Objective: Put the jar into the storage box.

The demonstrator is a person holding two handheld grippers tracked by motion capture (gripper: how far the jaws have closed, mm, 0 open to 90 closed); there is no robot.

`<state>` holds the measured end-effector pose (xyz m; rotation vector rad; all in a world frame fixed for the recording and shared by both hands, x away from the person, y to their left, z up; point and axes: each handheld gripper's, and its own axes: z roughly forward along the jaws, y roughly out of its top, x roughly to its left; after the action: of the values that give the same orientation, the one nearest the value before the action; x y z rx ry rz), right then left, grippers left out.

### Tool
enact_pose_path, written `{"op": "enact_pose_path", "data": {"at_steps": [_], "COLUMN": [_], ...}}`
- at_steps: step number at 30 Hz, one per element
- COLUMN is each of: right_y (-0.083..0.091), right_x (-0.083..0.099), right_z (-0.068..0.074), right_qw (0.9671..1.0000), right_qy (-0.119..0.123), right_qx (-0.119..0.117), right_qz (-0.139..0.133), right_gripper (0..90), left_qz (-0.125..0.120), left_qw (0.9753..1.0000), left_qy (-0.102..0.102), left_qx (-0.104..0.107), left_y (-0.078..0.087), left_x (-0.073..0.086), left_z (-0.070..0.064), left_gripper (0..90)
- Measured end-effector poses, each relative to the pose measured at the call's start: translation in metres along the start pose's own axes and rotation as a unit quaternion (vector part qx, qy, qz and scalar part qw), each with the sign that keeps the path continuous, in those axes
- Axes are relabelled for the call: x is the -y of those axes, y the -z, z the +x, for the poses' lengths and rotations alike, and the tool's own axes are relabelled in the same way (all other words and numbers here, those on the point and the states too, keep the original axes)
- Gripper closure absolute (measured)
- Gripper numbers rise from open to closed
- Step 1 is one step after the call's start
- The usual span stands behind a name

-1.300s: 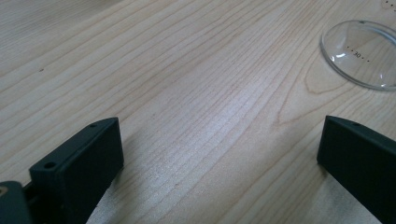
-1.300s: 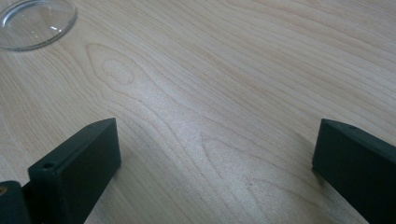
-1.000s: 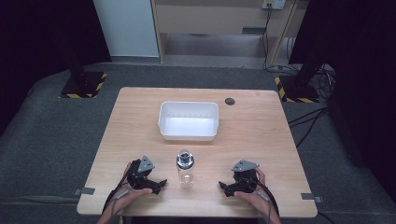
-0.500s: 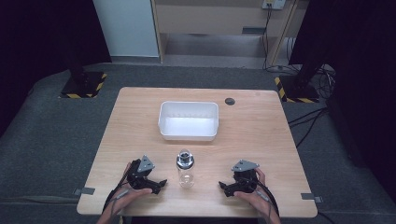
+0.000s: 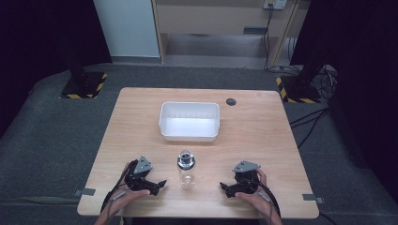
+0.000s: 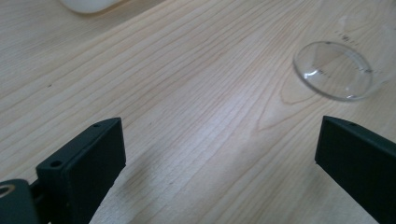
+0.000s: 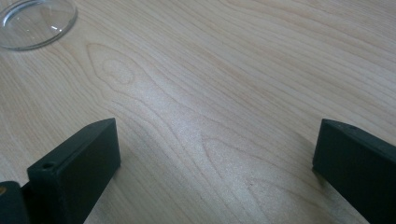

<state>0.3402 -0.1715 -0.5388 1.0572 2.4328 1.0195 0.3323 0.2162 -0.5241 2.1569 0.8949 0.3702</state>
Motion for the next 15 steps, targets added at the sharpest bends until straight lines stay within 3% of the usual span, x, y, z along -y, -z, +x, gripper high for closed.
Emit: {"op": "enact_pose_path", "data": {"at_steps": [15], "right_y": [0.0], "right_x": [0.0], "right_z": [0.0], "right_qw": [1.0], "right_qy": [0.0], "right_qx": [0.0], "right_qz": [0.0], "right_gripper": [0.7], "left_qz": [-0.024], "left_qw": [0.999], "left_qy": [-0.016], "left_qx": [0.033], "left_y": [0.008], "left_x": [-0.008], "left_z": [-0.017], "left_gripper": [0.6]}}
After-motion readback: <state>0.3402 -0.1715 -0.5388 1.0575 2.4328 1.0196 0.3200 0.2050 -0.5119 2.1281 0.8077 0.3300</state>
